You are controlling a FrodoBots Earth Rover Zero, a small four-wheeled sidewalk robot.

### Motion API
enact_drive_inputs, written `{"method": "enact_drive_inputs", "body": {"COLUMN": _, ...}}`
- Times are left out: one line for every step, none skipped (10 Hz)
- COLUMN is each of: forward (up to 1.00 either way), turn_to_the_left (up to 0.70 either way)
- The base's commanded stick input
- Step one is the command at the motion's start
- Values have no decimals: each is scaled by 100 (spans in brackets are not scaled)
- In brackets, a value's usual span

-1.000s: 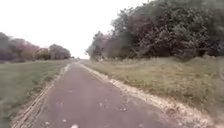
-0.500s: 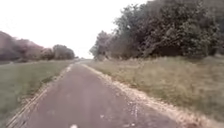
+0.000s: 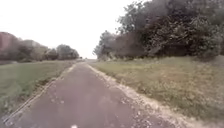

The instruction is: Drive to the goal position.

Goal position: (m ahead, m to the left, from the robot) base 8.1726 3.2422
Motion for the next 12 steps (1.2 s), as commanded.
{"method": "enact_drive_inputs", "body": {"forward": 70, "turn_to_the_left": 14}}
{"method": "enact_drive_inputs", "body": {"forward": 70, "turn_to_the_left": 14}}
{"method": "enact_drive_inputs", "body": {"forward": 70, "turn_to_the_left": 14}}
{"method": "enact_drive_inputs", "body": {"forward": 70, "turn_to_the_left": 14}}
{"method": "enact_drive_inputs", "body": {"forward": 70, "turn_to_the_left": 14}}
{"method": "enact_drive_inputs", "body": {"forward": 70, "turn_to_the_left": 14}}
{"method": "enact_drive_inputs", "body": {"forward": 70, "turn_to_the_left": 14}}
{"method": "enact_drive_inputs", "body": {"forward": 70, "turn_to_the_left": 14}}
{"method": "enact_drive_inputs", "body": {"forward": 70, "turn_to_the_left": 14}}
{"method": "enact_drive_inputs", "body": {"forward": 70, "turn_to_the_left": 14}}
{"method": "enact_drive_inputs", "body": {"forward": 70, "turn_to_the_left": 14}}
{"method": "enact_drive_inputs", "body": {"forward": 70, "turn_to_the_left": 14}}
